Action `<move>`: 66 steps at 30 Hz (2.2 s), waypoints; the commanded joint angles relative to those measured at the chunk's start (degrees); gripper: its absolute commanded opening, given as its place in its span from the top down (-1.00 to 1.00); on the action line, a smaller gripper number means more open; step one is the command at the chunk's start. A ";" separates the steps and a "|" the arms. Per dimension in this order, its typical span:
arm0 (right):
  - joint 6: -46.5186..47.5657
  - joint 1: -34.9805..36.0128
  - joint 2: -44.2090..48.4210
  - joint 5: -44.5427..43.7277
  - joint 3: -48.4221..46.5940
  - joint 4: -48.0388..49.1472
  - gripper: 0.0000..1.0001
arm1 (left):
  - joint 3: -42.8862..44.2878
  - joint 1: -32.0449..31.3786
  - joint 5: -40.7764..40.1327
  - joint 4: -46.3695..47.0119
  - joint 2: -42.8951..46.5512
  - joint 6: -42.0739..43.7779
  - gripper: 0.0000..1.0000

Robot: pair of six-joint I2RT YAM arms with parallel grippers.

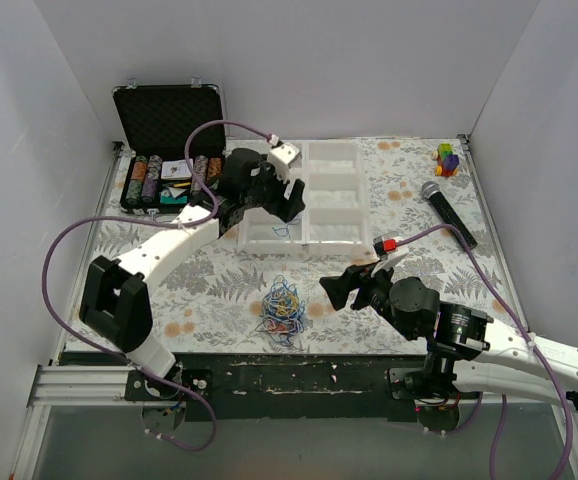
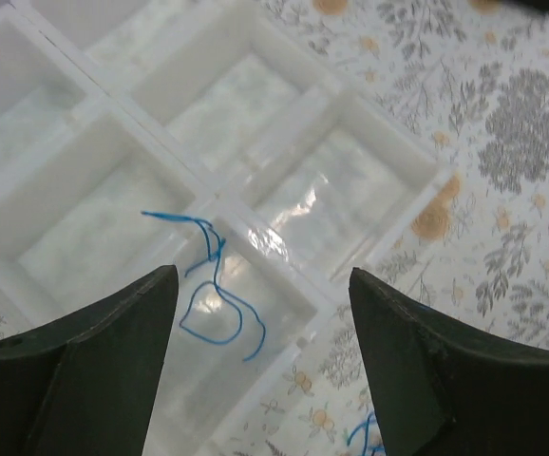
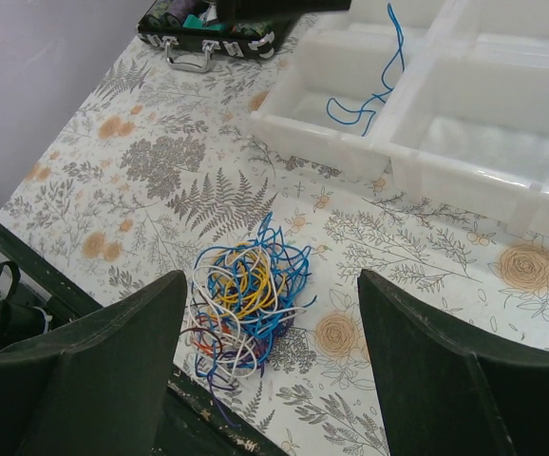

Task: Untangle the cables
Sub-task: Place the cable in the bin.

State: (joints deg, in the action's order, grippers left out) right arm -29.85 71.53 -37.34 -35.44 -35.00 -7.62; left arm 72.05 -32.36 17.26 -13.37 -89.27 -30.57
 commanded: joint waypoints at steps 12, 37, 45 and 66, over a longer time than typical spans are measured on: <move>-0.13 0.10 3.06 -2.44 -0.42 -1.44 -0.62 | 12.94 2.30 -9.70 2.03 -17.68 -13.81 -0.63; 0.05 0.19 3.60 -1.30 0.02 -0.65 -0.48 | 19.36 5.64 3.48 3.79 -26.30 -16.72 0.80; 0.14 0.10 1.75 -0.42 0.29 0.23 -0.47 | 12.96 5.64 6.56 3.17 -18.58 -12.94 1.00; -0.65 0.10 0.52 0.20 0.02 0.94 -0.46 | -1.21 5.38 7.01 8.27 -13.21 -10.83 0.21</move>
State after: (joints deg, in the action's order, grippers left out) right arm -29.85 71.53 -36.82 -35.16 -33.93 -9.17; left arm 68.75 -26.92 25.63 -6.66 -102.56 -43.00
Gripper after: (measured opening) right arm 0.732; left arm 0.324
